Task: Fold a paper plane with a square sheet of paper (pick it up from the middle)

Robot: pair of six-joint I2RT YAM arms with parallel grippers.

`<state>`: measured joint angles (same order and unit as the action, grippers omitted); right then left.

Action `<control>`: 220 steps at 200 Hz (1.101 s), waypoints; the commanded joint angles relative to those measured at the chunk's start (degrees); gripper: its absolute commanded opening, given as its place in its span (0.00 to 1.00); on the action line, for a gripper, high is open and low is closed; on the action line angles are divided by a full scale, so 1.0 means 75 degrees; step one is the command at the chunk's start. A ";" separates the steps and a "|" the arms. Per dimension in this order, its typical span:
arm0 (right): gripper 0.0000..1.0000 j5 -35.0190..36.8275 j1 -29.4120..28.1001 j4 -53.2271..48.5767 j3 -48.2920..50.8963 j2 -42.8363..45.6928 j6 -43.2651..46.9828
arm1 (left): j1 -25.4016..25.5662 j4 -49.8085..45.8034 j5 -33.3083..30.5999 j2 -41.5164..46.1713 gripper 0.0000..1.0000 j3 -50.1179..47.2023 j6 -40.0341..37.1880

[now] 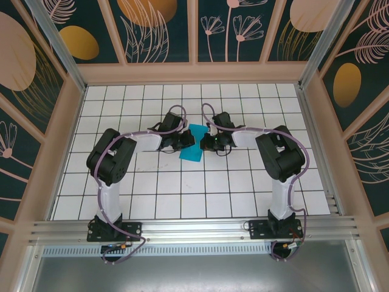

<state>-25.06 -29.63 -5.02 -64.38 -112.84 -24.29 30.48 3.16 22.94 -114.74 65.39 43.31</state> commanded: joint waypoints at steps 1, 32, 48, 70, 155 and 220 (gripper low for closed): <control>0.10 0.0505 -0.0003 -0.0770 0.0040 -0.0387 0.0145 | -0.0068 -0.0222 -0.0181 -0.0147 0.06 0.0159 -0.0242; 0.10 0.0546 0.0001 -0.0790 0.0086 -0.0415 0.0145 | -0.0131 -0.0233 -0.0247 -0.0283 0.06 0.0143 -0.0365; 0.10 0.0681 0.0001 -0.0871 0.0097 -0.0457 0.0145 | -0.0213 -0.0177 -0.0275 -0.0345 0.06 0.0001 -0.0354; 0.10 0.0945 0.0001 -0.1043 0.0123 -0.0514 0.0191 | -0.0267 -0.0047 -0.0166 -0.0381 0.06 -0.0203 -0.0268; 0.11 -0.0291 -0.0189 -0.0533 -0.0435 0.0449 0.0174 | -0.0267 0.0070 0.0059 -0.0461 0.04 -0.0511 -0.0175; 0.11 -0.0275 -0.0814 -0.0638 0.0119 0.0756 0.0157 | -0.0267 0.0153 0.0111 -0.0446 0.04 -0.0626 -0.0126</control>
<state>-25.91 -34.68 -8.01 -64.77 -108.62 -23.86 28.86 7.73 25.50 -115.90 62.78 42.24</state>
